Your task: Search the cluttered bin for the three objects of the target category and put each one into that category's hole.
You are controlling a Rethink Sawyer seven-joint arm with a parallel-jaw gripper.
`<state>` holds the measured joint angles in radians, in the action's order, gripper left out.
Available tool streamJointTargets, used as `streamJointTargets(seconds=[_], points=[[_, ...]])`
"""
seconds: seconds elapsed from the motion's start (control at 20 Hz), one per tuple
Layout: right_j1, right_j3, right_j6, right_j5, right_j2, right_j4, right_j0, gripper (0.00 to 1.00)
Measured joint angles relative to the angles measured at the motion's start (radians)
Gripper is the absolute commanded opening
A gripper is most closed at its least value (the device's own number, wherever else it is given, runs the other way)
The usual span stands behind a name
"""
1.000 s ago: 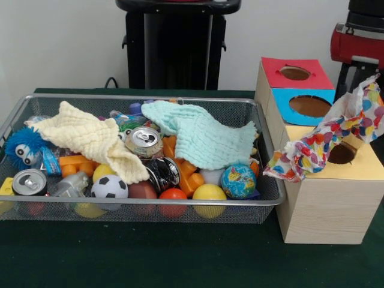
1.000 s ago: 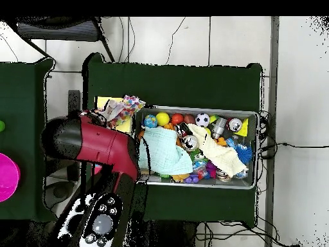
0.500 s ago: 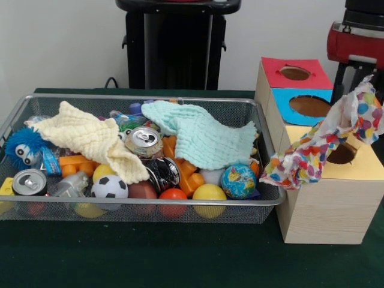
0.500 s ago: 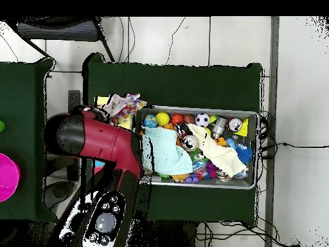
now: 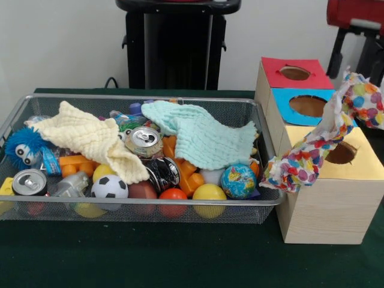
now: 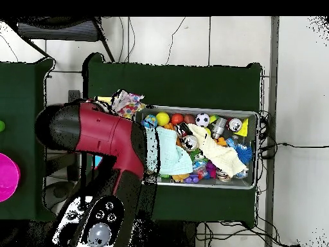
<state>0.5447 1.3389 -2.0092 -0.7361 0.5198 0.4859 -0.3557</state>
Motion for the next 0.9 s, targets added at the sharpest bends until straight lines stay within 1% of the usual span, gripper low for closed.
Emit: streamJointTargets(seconds=[0.1, 0.15, 0.2, 0.35, 0.55, 0.9], points=[[0.009, -0.012, 0.000, -0.043, 0.013, -0.007, -0.001, 1.00], [0.021, -0.023, 0.000, -0.087, 0.028, -0.013, -0.003, 1.00], [0.028, -0.028, 0.000, -0.110, 0.036, -0.016, -0.004, 1.00], [0.046, -0.038, 0.000, -0.151, 0.054, -0.022, -0.010, 1.00], [0.065, -0.041, 0.000, -0.156, 0.068, -0.025, -0.020, 1.00], [0.068, -0.041, 0.000, -0.155, 0.079, -0.025, -0.038, 1.00]])
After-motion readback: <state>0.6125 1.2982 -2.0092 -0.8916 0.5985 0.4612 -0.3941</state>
